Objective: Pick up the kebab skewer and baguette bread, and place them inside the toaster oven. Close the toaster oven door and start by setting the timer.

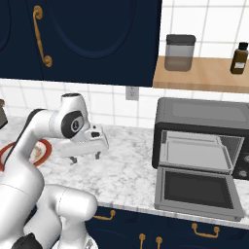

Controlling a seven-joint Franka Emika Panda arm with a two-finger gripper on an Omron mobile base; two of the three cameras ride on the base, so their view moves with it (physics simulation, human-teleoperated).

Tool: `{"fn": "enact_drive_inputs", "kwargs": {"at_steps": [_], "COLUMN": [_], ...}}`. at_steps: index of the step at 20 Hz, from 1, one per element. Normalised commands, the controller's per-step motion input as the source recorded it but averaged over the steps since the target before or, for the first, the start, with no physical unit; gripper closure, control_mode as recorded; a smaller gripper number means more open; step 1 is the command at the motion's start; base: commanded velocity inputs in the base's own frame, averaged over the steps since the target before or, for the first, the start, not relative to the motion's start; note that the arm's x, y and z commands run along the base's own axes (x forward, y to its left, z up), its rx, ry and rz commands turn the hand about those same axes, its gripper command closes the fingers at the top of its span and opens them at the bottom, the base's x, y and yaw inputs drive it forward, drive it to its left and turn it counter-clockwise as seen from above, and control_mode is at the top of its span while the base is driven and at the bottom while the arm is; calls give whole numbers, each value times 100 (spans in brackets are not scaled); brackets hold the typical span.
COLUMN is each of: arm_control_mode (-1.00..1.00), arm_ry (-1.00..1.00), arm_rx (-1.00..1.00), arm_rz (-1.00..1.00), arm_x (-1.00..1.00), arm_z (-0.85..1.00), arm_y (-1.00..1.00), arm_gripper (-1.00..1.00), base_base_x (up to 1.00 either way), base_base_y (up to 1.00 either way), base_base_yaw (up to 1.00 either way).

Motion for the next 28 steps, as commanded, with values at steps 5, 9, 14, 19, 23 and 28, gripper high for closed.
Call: {"fn": "enact_drive_inputs", "kwargs": {"at_steps": [5, 9, 14, 19, 23, 28], "arm_control_mode": [-100, -100, -100, -100, -100, -100], "arm_ry": [2, 0, 0, -4, -4, 0], "arm_rx": [3, 13, 14, 5, 0, -1], "arm_rz": [15, 5, 1, 0, 0, 0], "arm_x": [0, 0, 0, 1, 6, 25], "arm_z": [-29, 0, 0, 0, -5, 0], "arm_y": [100, 100, 100, 100, 100, 97], "arm_gripper": [-100, -100, -100, -100, -100, -100], "base_base_x": [0, 0, 0, 0, 0, 0], "base_base_y": [0, 0, 0, 0, 0, 0], "base_base_yaw": [0, 0, 0, 0, 0, 0]}}
